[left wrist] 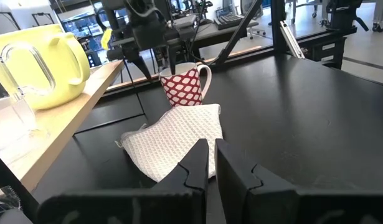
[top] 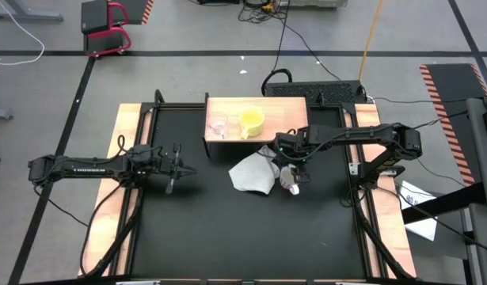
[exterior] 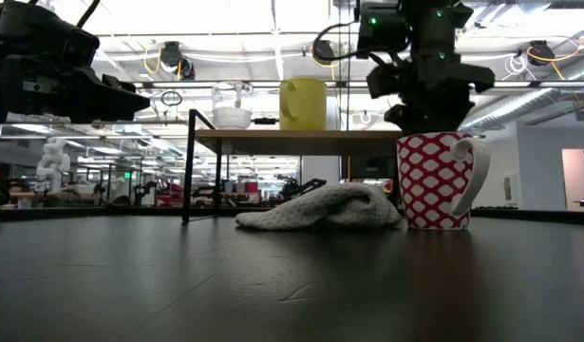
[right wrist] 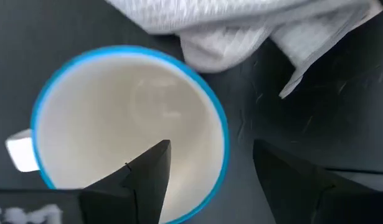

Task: Stack small to large cups/mugs on shelf
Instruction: Put the red pattern white mug on the shelf

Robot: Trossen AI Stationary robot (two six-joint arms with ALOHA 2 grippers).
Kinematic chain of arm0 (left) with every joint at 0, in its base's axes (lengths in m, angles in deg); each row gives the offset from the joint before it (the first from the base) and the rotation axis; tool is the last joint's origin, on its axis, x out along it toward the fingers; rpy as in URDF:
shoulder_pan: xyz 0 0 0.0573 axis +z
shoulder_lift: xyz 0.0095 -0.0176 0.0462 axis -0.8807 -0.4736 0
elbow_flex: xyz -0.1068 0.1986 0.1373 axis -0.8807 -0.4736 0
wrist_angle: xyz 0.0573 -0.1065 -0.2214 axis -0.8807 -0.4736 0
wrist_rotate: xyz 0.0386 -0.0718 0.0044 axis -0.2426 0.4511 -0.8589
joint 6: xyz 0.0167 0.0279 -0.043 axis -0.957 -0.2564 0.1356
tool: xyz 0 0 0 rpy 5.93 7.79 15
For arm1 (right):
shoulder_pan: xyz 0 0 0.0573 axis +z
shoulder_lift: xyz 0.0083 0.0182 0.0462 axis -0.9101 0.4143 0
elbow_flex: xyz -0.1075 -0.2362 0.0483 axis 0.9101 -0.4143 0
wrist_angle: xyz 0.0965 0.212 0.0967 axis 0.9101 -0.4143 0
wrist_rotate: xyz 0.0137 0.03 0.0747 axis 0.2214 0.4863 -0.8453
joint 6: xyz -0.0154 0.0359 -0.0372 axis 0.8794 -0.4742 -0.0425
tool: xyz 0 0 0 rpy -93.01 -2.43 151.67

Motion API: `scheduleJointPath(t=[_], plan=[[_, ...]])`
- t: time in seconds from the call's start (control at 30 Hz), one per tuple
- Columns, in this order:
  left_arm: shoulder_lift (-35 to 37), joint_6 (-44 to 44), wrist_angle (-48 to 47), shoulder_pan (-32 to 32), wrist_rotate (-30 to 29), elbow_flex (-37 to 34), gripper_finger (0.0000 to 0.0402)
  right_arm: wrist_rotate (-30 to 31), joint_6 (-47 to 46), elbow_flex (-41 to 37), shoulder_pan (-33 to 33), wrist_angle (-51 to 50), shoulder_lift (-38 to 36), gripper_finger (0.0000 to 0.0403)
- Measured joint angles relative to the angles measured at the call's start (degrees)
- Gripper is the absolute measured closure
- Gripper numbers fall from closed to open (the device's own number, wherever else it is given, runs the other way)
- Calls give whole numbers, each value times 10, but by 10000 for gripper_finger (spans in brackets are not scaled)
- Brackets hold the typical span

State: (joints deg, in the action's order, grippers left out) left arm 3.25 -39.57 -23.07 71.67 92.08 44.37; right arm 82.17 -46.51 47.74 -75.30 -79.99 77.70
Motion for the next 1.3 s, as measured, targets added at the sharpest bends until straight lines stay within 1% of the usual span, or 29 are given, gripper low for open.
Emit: scheduleJointPath(t=[0.23, 0.43, 0.67, 1.3], plan=[[0, -6, 9, 0, 0, 0, 371, 1, -1, -10, -1, 13, 0, 200], [0, -5, 24, 0, 0, 0, 371, 2, -1, -9, -2, 11, 0, 196], [0, -1, 24, 0, 0, 0, 371, 2, -3, 28, -2, -15, 0, 196], [0, 9, 25, 0, 0, 0, 371, 0, -7, 29, -2, -16, 0, 195]])
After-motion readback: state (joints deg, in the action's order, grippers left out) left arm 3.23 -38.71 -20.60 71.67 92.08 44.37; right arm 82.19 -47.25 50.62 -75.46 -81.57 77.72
